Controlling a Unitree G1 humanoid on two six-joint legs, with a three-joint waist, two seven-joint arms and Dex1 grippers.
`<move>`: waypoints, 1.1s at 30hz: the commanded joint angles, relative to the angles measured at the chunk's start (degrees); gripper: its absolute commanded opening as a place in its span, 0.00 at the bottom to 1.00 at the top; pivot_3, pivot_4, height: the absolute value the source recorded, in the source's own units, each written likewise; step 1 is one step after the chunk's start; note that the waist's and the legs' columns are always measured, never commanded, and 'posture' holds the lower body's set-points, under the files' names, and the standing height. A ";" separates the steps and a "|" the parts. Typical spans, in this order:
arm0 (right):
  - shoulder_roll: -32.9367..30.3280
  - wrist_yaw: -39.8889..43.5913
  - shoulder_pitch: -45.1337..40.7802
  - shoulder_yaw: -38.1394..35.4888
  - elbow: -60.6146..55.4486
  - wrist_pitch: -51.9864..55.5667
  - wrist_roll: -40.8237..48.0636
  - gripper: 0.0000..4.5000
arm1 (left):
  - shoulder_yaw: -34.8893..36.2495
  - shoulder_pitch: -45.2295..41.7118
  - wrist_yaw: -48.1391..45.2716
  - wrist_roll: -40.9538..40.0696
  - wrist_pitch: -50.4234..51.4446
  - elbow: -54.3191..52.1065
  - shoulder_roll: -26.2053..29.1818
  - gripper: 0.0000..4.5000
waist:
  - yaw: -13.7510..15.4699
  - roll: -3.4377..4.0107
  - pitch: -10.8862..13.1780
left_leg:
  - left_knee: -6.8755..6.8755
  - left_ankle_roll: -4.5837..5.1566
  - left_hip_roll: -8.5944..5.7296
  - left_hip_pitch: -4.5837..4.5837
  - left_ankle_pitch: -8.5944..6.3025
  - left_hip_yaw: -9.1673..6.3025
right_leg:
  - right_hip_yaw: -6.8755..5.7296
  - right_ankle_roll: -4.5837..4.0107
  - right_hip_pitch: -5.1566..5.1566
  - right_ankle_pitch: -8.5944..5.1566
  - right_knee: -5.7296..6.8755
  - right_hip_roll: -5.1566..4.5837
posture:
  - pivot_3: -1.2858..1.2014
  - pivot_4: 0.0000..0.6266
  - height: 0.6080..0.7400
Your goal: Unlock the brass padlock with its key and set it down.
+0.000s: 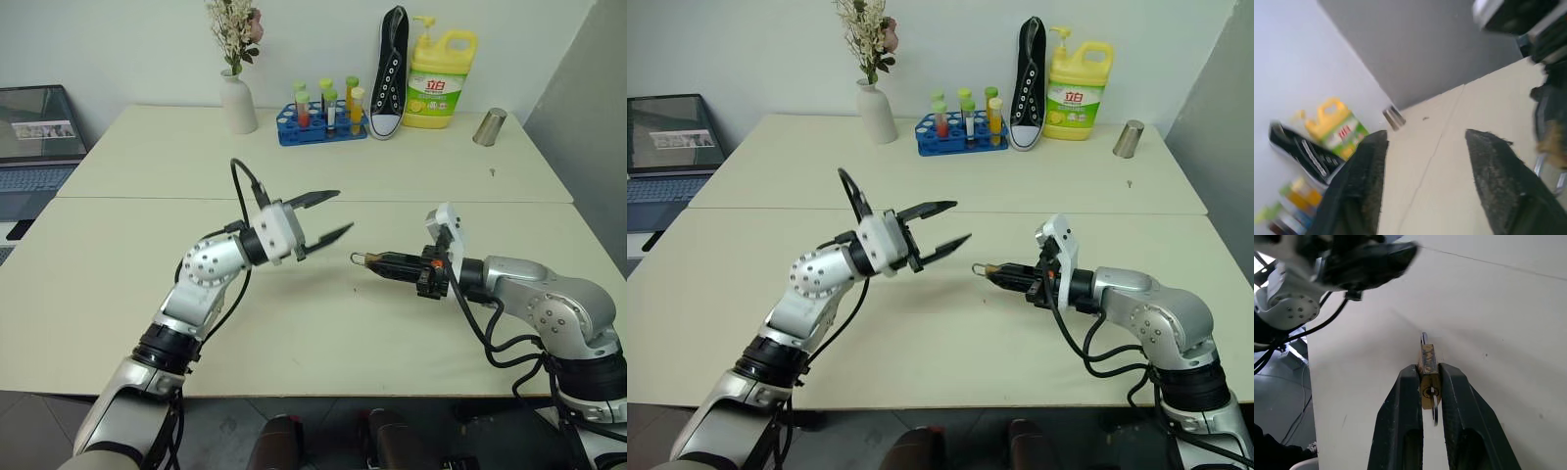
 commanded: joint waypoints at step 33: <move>-0.24 0.37 0.29 -3.02 -3.44 0.67 5.03 0.04 | 5.07 4.25 -14.76 -4.60 24.45 -6.16 -6.65 0.00 | 0.05 -0.01 0.01 | -0.01 0.00 0.01 -0.02 0.00 -0.04 | 0.14 -0.02 0.00 -0.01 -0.03 -0.01 | 0.52 0.24 1.00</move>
